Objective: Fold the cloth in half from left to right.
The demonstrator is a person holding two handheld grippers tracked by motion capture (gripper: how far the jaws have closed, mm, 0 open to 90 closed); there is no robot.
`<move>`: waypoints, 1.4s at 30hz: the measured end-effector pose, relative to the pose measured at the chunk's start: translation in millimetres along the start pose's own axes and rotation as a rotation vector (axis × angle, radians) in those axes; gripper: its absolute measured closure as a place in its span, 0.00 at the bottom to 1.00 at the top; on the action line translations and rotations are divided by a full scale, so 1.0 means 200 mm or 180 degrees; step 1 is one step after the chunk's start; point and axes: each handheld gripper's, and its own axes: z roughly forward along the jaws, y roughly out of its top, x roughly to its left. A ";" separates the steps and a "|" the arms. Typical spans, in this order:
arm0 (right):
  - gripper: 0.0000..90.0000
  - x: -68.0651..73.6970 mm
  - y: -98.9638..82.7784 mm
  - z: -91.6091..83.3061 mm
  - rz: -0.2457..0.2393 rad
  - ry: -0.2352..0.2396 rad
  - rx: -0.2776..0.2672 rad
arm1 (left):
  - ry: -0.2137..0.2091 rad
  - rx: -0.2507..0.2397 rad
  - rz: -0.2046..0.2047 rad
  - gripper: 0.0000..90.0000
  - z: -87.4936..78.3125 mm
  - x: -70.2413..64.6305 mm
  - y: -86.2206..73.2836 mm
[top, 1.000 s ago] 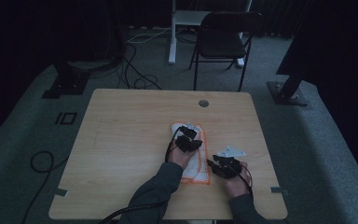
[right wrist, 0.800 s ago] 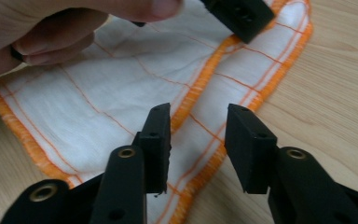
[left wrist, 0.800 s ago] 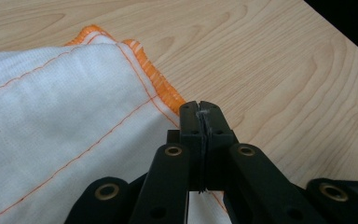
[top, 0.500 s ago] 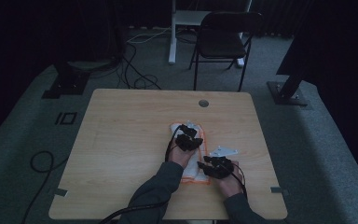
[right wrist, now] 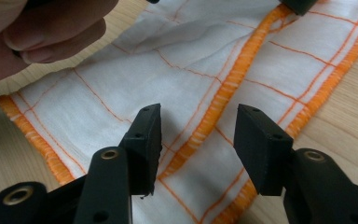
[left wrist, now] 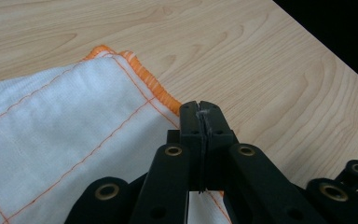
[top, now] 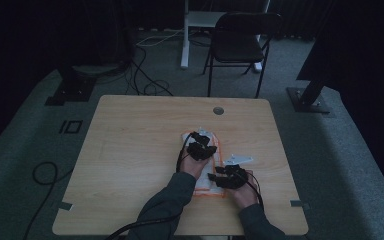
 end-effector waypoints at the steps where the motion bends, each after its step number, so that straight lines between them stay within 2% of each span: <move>1: 0.62 0.00 0.00 0.00 -0.0008 0.0058 -0.0012 | 0.0003 0.0001 -0.0001 1.00 0.00 0.00 0.00; 3: 0.65 0.01 0.01 0.00 -0.0022 0.0086 -0.0014 | 0.0012 0.0010 0.0004 1.00 0.00 0.01 0.00; 4: 0.74 0.02 0.01 -0.01 -0.0078 0.0099 -0.0020 | 0.0014 0.0012 -0.0002 1.00 0.00 0.01 0.00; 6: 0.86 0.04 0.01 -0.03 -0.0133 0.0081 -0.0053 | 0.0015 0.0015 0.0003 1.00 0.00 0.01 0.00; 8: 0.93 0.05 0.02 -0.05 -0.0150 0.0067 -0.0074 | 0.0007 0.0006 -0.0003 1.00 0.00 0.00 0.00; 15: 0.96 0.06 0.01 -0.13 -0.0068 -0.0070 -0.0075 | -0.0033 -0.0001 0.0025 1.00 0.00 -0.02 0.00; 19: 0.95 0.06 -0.01 -0.16 -0.0014 -0.0101 -0.0078 | -0.0053 0.0000 0.0030 1.00 0.02 -0.04 0.00; 22: 0.93 0.07 -0.02 -0.18 0.0016 -0.0062 -0.0100 | -0.0057 0.0010 0.0032 1.00 0.02 -0.04 0.00; 26: 0.90 0.09 -0.02 -0.21 -0.0057 0.0013 -0.0182 | -0.0085 0.0001 -0.0002 1.00 0.03 -0.04 0.00; 27: 0.87 0.09 -0.02 -0.21 -0.0072 0.0016 -0.0187 | -0.0082 0.0009 0.0012 1.00 0.03 -0.04 0.00; 28: 0.80 0.09 -0.02 -0.21 -0.0083 0.0005 -0.0175 | -0.0077 0.0010 0.0012 1.00 0.03 -0.04 0.00; 30: 0.70 0.08 -0.03 -0.19 -0.0058 -0.0106 -0.0122 | -0.0067 0.0001 0.0005 1.00 0.02 -0.04 0.00; 34: 0.62 0.05 -0.05 -0.17 0.0030 -0.0112 -0.0083 | -0.0058 -0.0015 -0.0008 1.00 0.02 -0.04 0.01; 35: 0.62 0.04 -0.06 -0.16 0.0038 -0.0065 0.0017 | -0.0057 -0.0012 -0.0006 1.00 0.02 -0.03 0.01; 38: 0.82 0.05 -0.06 -0.15 0.0009 0.0050 0.0087 | -0.0043 -0.0016 -0.0015 1.00 0.02 -0.03 0.01; 40: 0.93 0.08 -0.05 -0.16 -0.0038 -0.0004 0.0062 | -0.0046 -0.0013 -0.0014 1.00 0.02 -0.03 0.01; 42: 0.96 0.10 -0.04 -0.18 -0.0074 -0.0071 0.0041 | -0.0060 -0.0010 -0.0007 1.00 0.02 -0.03 0.01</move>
